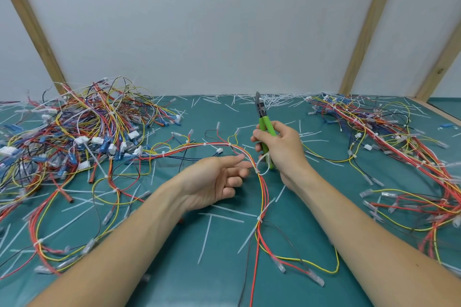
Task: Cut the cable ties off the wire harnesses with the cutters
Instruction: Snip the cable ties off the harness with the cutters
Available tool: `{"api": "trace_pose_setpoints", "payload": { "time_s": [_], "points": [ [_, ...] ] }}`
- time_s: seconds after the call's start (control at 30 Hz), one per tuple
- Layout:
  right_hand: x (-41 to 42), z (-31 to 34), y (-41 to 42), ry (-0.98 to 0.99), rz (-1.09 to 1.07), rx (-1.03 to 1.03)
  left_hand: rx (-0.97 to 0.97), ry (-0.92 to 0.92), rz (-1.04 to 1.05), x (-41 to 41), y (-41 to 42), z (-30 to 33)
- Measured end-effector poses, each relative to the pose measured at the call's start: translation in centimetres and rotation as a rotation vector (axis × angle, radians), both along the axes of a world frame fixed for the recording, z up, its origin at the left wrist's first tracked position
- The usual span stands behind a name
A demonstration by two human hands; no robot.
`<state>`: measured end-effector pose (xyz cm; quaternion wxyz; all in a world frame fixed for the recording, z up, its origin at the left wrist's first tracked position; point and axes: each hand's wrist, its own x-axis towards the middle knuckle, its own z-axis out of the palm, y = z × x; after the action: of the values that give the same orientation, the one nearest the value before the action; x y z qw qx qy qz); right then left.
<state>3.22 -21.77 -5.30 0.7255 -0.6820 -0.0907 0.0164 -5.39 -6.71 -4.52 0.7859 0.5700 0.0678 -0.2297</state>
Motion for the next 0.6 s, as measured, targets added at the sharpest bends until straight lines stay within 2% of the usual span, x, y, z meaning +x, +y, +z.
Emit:
{"api": "trace_pose_setpoints", "payload": {
  "time_s": [0.3, 0.37, 0.5, 0.6],
  "points": [
    [-0.5, 0.2, 0.5, -0.067, 0.022, 0.034, 0.143, -0.296, -0.097, -0.4, 0.2, -0.5],
    [-0.4, 0.3, 0.2, -0.090, -0.025, 0.024, 0.148, -0.333, 0.022, -0.2, 0.2, -0.3],
    [-0.2, 0.6, -0.4, -0.171, -0.130, -0.024, 0.162, -0.341, 0.420, 0.5, 0.7, -0.8],
    [-0.2, 0.6, -0.8, -0.283, -0.135, -0.146, 0.176, -0.356, 0.580, 0.9, 1.5, -1.3]
  ]
}}
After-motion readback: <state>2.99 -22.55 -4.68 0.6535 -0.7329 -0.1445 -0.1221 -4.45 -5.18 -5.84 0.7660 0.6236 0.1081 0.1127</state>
